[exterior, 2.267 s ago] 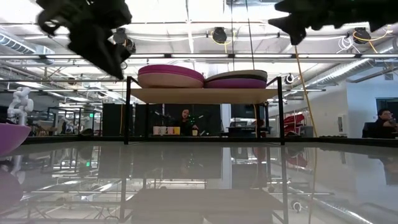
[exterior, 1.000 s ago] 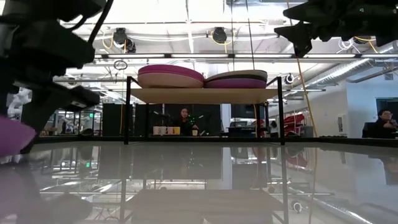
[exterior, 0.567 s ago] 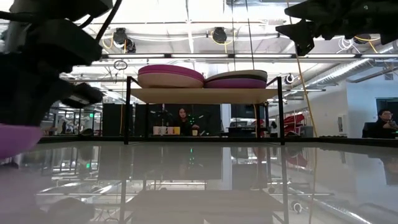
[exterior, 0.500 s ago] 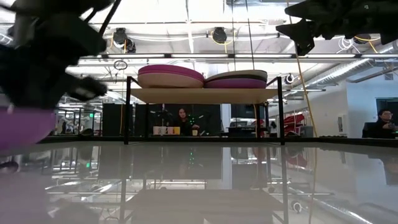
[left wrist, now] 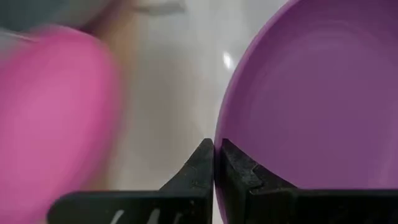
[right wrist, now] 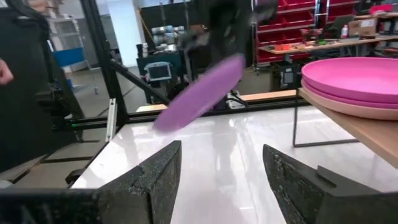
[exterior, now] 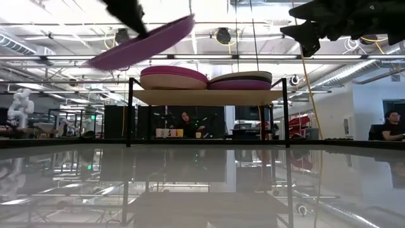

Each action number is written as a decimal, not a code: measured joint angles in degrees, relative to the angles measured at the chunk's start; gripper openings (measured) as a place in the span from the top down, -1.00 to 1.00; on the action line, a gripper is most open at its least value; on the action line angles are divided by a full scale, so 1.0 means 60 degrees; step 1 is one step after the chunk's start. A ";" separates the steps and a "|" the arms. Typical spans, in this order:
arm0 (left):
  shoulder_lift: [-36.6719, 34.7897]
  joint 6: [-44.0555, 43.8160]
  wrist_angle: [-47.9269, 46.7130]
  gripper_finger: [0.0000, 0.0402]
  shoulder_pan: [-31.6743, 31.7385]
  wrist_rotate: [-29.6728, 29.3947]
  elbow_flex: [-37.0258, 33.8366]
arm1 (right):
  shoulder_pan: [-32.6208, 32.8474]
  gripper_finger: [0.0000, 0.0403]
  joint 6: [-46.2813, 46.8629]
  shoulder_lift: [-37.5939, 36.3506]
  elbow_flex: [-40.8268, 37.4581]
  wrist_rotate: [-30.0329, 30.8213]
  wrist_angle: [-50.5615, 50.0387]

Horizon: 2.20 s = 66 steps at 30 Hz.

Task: Place and stack plates onto a shelf
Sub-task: Stack the violet plate on top of the pink plate on the shelf, then return to Home Position

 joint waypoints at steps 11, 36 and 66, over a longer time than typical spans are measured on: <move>0.0997 0.0397 0.0272 0.95 0.5429 0.2178 0.3545 | 0.0000 -0.02 0.0244 0.0000 0.0000 0.0220 0.0037; 0.4083 -0.0421 -0.1707 0.81 0.8197 0.4646 0.5147 | 0.0000 -0.02 -0.0002 0.0000 0.0000 0.0259 -0.0019; 0.0838 0.0697 -0.0079 0.42 0.7262 0.4854 0.5147 | 0.0000 -0.02 -0.0324 -0.0183 0.0000 0.0222 -0.0244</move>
